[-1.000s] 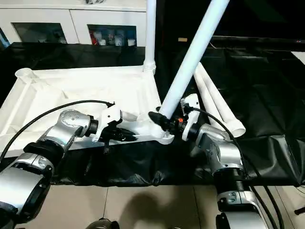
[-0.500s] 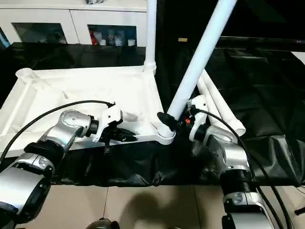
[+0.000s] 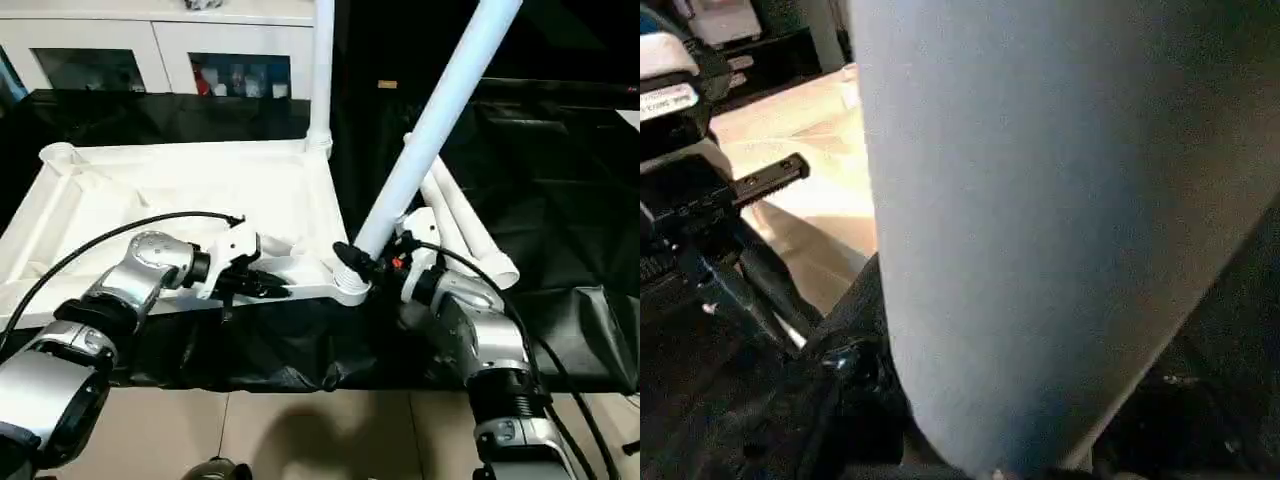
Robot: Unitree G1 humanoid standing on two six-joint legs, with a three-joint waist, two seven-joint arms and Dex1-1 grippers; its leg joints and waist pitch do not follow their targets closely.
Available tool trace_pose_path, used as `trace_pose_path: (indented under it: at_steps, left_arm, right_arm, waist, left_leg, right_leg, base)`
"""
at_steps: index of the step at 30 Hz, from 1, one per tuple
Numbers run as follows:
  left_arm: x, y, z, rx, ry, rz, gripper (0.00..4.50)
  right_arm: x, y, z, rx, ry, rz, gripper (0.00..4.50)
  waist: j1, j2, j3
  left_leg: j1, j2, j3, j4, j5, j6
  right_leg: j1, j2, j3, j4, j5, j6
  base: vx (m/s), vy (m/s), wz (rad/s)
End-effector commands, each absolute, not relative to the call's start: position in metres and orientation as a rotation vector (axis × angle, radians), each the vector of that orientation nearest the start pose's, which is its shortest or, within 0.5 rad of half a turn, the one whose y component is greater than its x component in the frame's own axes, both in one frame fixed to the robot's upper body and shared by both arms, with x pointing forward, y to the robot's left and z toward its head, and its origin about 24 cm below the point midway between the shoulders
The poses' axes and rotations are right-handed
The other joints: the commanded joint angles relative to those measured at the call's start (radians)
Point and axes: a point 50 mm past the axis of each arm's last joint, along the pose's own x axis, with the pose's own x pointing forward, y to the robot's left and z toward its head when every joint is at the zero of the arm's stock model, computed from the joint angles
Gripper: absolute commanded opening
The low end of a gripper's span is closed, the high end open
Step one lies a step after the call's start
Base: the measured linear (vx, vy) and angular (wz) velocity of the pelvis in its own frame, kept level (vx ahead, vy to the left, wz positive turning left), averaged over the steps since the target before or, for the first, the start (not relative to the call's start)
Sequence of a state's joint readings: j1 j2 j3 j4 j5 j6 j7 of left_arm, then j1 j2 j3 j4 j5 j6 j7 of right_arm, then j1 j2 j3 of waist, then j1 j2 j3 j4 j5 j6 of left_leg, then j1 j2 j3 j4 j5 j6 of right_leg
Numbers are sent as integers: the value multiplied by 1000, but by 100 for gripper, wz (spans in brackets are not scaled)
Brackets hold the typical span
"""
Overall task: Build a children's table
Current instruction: Insert table leg to table base
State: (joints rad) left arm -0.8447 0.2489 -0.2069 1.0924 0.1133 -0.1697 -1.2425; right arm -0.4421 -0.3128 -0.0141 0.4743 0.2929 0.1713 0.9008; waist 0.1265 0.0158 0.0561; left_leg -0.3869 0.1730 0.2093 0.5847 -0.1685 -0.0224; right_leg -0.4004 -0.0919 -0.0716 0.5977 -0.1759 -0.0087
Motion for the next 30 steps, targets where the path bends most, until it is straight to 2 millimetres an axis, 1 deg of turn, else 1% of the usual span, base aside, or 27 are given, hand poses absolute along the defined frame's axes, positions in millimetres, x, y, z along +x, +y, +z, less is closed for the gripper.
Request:
trace_pose_path:
  at_steps: [1,3,5,6,7,10,12,13,14,16,18,21,25,26,28,30]
  left_arm:
    - [354,110,76,420,312,-1381,0]
    - [354,110,76,422,313,-1383,0]
    - [354,110,76,425,315,-1384,0]
    - [354,110,76,426,316,-1385,0]
    - [354,111,76,430,319,-1384,0]
    - [354,111,76,433,321,-1382,0]
    - [355,112,77,435,322,-1382,0]
    - [355,112,77,436,322,-1382,0]
    - [355,113,78,437,323,-1382,0]
    - [355,114,78,438,325,-1385,0]
    - [354,115,78,442,332,-1398,0]
    - [354,116,78,441,333,-1412,0]
    - [352,118,78,439,337,-1436,0]
    - [352,120,79,447,340,-1448,0]
    - [352,121,79,450,343,-1455,0]
    - [352,125,80,459,354,-1462,0]
  right_arm:
    - [305,-165,28,31,374,911,190]
    - [308,-163,30,20,380,929,190]
    - [309,-159,31,5,387,957,190]
    - [309,-159,31,1,393,970,190]
    - [307,-156,30,-17,419,1023,190]
    - [305,-154,28,-30,441,1057,190]
    - [302,-153,26,-35,455,1083,190]
    - [301,-152,25,-37,459,1092,190]
    - [299,-151,22,-39,466,1105,190]
    - [298,-151,21,-42,464,1109,190]
    - [295,-149,20,-52,451,1125,190]
    - [293,-147,20,-53,432,1142,190]
    - [289,-142,20,-44,412,1172,190]
    - [286,-139,20,-39,403,1196,190]
    - [284,-138,20,-33,402,1211,190]
    - [281,-134,20,-35,396,1242,190]
  waist:
    - [-2,-1,-73]
    - [-4,-2,-72]
    - [-6,-1,-71]
    - [-6,-4,-71]
    - [-7,-4,-71]
    - [-6,-3,-72]
    - [-5,-5,-72]
    - [-5,-5,-72]
    - [-4,-2,-72]
    - [-4,-3,-70]
    - [-3,0,-70]
    - [-3,1,-71]
    - [-3,1,-71]
    - [-3,3,-71]
    - [-2,3,-70]
    - [-3,4,-69]
  left_leg:
    - [28,68,-32,-66,-226,36]
    - [27,68,-32,-66,-231,33]
    - [27,68,-33,-68,-243,28]
    - [28,69,-33,-68,-248,27]
    - [27,69,-33,-68,-243,28]
    - [28,69,-32,-66,-229,34]
    - [26,68,-32,-65,-225,41]
    - [27,68,-32,-65,-226,42]
    - [28,69,-32,-66,-232,41]
    - [28,69,-33,-68,-247,34]
    - [31,71,-34,-70,-271,21]
    - [31,71,-35,-71,-274,18]
    - [30,71,-35,-71,-271,24]
    - [30,71,-34,-71,-274,24]
    - [29,71,-35,-73,-281,25]
    - [31,73,-36,-75,-297,17]
  right_leg:
    - [46,-78,44,-61,-141,-264]
    - [47,-78,44,-62,-155,-264]
    - [46,-78,45,-65,-176,-261]
    - [46,-79,45,-65,-182,-260]
    - [47,-78,45,-63,-179,-260]
    - [46,-78,45,-62,-157,-264]
    - [47,-78,45,-61,-147,-267]
    - [47,-78,45,-61,-149,-267]
    - [45,-78,45,-62,-157,-266]
    - [45,-77,45,-64,-175,-261]
    - [44,-79,46,-68,-194,-257]
    - [45,-79,46,-65,-175,-261]
    - [46,-79,46,-63,-159,-269]
    - [46,-78,46,-64,-161,-268]
    - [46,-79,46,-65,-168,-264]
    - [44,-78,46,-66,-181,-265]
  base:
    - [0,0,0]
    - [0,0,0]
    - [0,0,0]
    - [0,0,0]
    - [0,0,0]
    - [0,0,0]
    - [0,0,0]
    - [0,0,0]
    - [0,0,0]
    - [0,0,0]
    - [0,0,0]
    - [0,0,0]
    - [0,0,0]
    - [0,0,0]
    - [0,0,0]
    - [0,0,0]
